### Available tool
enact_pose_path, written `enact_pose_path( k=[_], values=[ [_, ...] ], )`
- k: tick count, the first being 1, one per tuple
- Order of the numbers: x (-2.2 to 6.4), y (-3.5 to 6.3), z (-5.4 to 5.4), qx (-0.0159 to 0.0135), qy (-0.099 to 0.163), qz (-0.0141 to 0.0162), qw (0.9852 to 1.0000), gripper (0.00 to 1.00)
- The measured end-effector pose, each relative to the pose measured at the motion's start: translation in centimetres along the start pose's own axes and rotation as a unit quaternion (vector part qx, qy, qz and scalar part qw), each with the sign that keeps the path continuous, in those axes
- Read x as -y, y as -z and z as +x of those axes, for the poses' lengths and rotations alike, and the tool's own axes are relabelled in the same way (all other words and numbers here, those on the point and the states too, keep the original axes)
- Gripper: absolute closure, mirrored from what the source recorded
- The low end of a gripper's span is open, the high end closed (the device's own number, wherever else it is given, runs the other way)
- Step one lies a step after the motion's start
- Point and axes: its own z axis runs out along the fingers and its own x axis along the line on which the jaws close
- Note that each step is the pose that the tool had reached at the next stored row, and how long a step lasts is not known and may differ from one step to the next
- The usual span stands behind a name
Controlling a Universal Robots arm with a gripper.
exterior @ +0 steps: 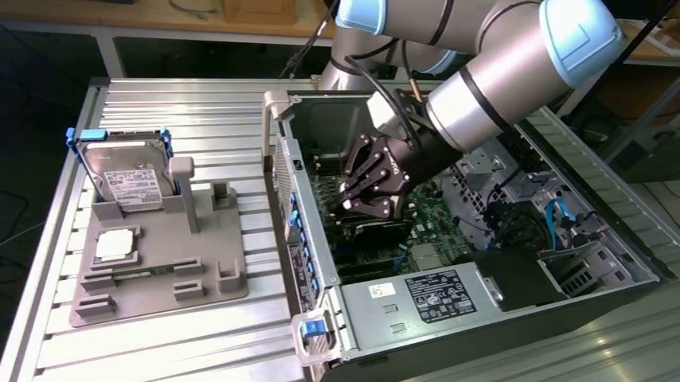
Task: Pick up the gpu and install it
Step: 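Press down on the gpu until it lock into place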
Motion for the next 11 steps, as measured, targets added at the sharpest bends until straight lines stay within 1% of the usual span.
enact_pose_path(
  k=[1,2,3,11],
  values=[
    [-0.05,-0.06,-0.14,-0.0001,0.001,0.0075,1.0,0.89],
    [-0.08,-0.14,-0.25,-0.0001,0.001,0.0121,0.9999,0.89],
    [-0.07,-0.15,-0.25,-0.0001,0.002,0.0139,0.9999,0.89],
    [-0.08,-0.14,-0.25,-0.0001,0.002,0.014,0.9999,0.89]
  ],
)
